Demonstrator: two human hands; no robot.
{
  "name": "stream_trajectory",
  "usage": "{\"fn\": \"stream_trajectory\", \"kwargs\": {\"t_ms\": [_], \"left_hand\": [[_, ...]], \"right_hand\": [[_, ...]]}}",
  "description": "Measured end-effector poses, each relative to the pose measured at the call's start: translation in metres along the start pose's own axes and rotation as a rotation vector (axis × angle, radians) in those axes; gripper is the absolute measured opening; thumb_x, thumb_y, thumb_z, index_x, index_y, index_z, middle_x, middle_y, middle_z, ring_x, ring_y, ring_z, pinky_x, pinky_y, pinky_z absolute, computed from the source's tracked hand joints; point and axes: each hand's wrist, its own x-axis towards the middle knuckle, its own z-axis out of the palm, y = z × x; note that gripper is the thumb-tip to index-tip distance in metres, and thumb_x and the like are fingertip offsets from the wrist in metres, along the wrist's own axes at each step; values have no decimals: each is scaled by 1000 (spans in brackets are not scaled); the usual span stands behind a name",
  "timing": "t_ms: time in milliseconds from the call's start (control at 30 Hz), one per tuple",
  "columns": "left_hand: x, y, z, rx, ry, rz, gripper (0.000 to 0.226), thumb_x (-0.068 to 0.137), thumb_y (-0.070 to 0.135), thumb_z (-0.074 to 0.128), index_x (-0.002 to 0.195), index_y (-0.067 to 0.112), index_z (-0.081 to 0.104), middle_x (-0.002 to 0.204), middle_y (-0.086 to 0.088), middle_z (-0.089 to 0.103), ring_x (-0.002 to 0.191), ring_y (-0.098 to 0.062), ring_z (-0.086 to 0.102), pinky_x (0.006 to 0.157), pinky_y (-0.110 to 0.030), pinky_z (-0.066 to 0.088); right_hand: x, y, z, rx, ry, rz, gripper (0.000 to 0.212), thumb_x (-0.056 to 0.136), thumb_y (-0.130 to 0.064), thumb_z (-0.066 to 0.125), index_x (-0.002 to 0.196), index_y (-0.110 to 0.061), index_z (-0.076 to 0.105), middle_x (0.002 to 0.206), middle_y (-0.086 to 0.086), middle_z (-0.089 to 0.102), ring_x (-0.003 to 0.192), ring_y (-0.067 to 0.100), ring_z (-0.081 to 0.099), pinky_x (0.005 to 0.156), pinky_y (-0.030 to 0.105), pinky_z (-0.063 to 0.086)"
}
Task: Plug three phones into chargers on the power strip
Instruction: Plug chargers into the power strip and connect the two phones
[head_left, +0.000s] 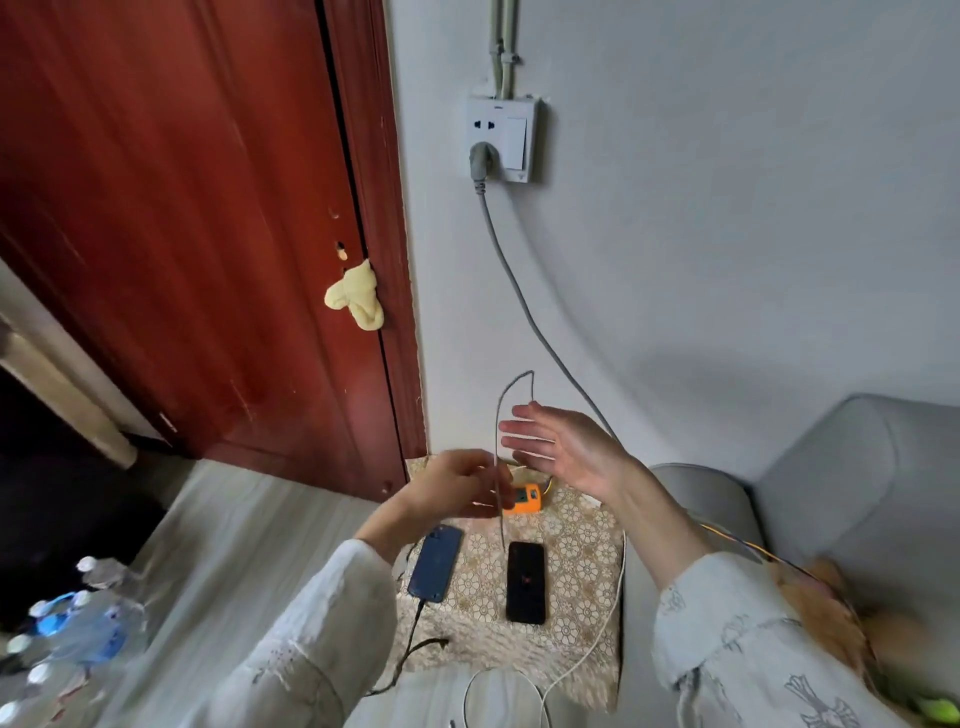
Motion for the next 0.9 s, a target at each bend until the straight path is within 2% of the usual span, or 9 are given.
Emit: {"fn": "stream_trajectory", "kwargs": {"t_ms": [133, 200, 300, 400, 467, 600, 733, 800, 900], "left_hand": [[8, 22, -15, -293, 136, 92, 23, 96, 10, 40, 85, 7, 59, 81, -10, 71, 78, -22, 70, 78, -32, 58], [11, 32, -19, -407, 165, 135, 24, 96, 10, 39, 83, 7, 59, 77, -8, 73, 80, -24, 71, 76, -34, 59], [11, 43, -23, -544, 171, 192, 25, 96, 9, 39, 82, 6, 59, 75, -8, 74, 79, -25, 72, 65, -31, 59], [10, 50, -29, -652, 208, 258, 24, 96, 9, 37, 84, 6, 57, 73, -8, 74, 79, -25, 72, 62, -30, 59], [8, 54, -35, -707, 252, 292, 24, 97, 9, 37, 83, 6, 57, 72, -8, 73, 77, -25, 72, 62, -30, 59], [3, 57, -39, -771, 292, 326, 23, 97, 8, 36, 84, 5, 56, 71, -8, 72, 75, -25, 72, 62, -29, 60], [0, 62, -35, -832, 277, 330, 22, 97, 7, 36, 86, 4, 55, 73, -11, 72, 77, -27, 72, 66, -32, 60], [-2, 66, -34, -852, 251, 335, 21, 96, 7, 36, 87, 4, 55, 73, -11, 73, 79, -28, 72, 66, -32, 60], [-6, 68, -35, -820, 211, 324, 20, 96, 8, 38, 88, 3, 56, 75, -12, 73, 83, -30, 71, 67, -32, 60]], "right_hand": [[-13, 28, -6, -151, -112, -11, 33, 92, -36, 46, 113, -16, 60, 107, 0, 69, 113, 21, 57, 104, 40, 37], [-19, 38, -4, -208, -146, -2, 41, 82, -44, 57, 115, -19, 61, 117, -2, 65, 120, 17, 52, 106, 40, 35], [-25, 42, 0, -493, -75, -68, 31, 78, -35, 69, 105, -21, 66, 113, -4, 66, 102, 5, 60, 85, 17, 45], [-28, 44, -8, -648, -5, -114, 9, 87, -11, 59, 88, -14, 68, 90, -1, 67, 71, -7, 61, 57, 2, 39], [-32, 44, -14, -685, -4, -110, 12, 89, -11, 55, 89, -12, 67, 86, 0, 68, 72, -1, 61, 56, 3, 39], [-34, 41, -15, -606, -8, -98, 17, 91, -31, 53, 107, -28, 56, 105, -7, 64, 94, 6, 60, 74, 19, 44], [-24, 40, -3, -678, -44, -178, 24, 90, -30, 56, 113, -36, 53, 108, -13, 62, 102, 8, 59, 76, 20, 44], [-21, 42, 4, -550, 24, -223, 14, 90, -27, 54, 102, -25, 62, 92, -6, 70, 88, 13, 64, 71, 22, 48], [-12, 32, 7, 292, -3, -31, 38, 95, -34, 44, 107, -1, 59, 97, 14, 72, 90, 26, 66, 77, 35, 53]]}}
